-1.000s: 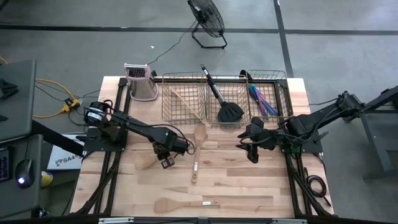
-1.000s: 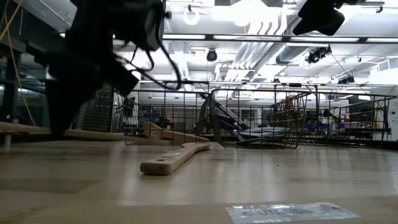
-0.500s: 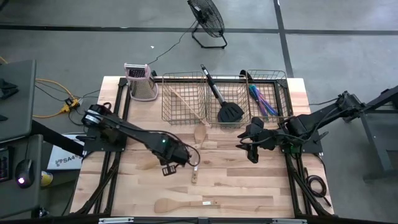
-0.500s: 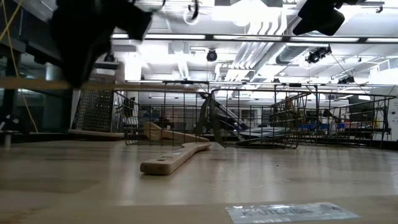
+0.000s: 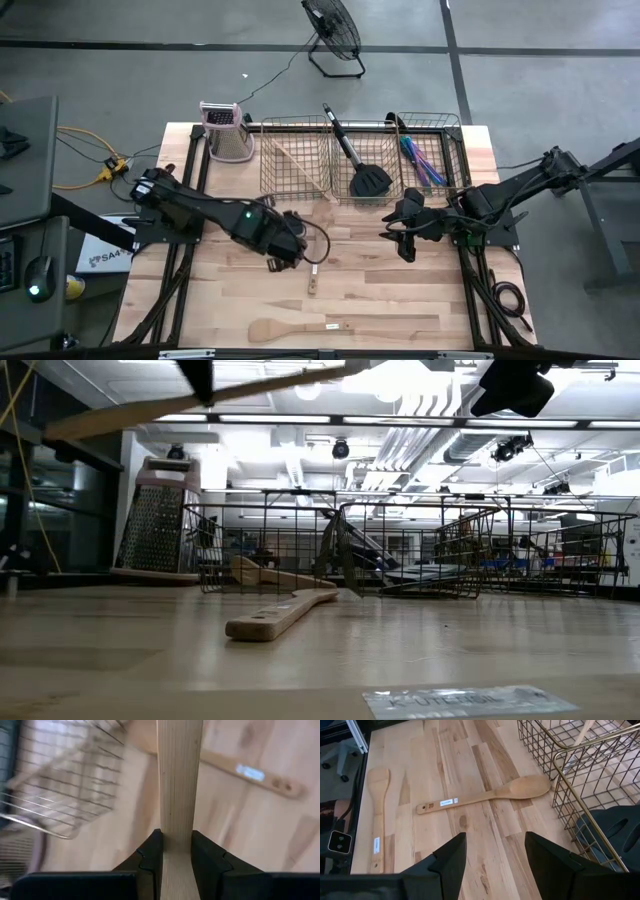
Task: Pick & Place Kitchen Items
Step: Put the wooden serving fork into the left mesh basket
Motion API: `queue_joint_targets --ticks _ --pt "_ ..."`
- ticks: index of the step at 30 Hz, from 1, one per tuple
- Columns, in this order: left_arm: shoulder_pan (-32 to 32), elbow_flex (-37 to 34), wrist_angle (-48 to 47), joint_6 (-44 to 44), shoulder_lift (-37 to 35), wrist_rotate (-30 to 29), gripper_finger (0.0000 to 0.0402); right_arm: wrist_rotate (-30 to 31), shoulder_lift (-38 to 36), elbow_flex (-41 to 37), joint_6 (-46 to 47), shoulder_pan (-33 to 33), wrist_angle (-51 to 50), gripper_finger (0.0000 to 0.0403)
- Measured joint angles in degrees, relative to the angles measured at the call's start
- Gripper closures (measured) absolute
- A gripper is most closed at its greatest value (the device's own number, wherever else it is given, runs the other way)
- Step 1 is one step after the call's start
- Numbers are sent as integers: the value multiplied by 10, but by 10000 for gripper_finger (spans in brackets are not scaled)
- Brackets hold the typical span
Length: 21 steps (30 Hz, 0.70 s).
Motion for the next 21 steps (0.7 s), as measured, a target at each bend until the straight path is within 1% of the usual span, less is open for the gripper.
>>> queue_joint_targets --ticks 6,10,14,21 --pt "0 71 -36 12 0 -71 330 0 0 0 -4 0 0 208" --pt "1 110 -38 31 0 -121 330 0 0 0 -4 0 0 208" --pt "2 141 -37 51 0 -184 330 0 0 0 -4 0 0 208" --pt "4 148 -39 74 0 -192 330 0 0 0 -2 0 0 208"
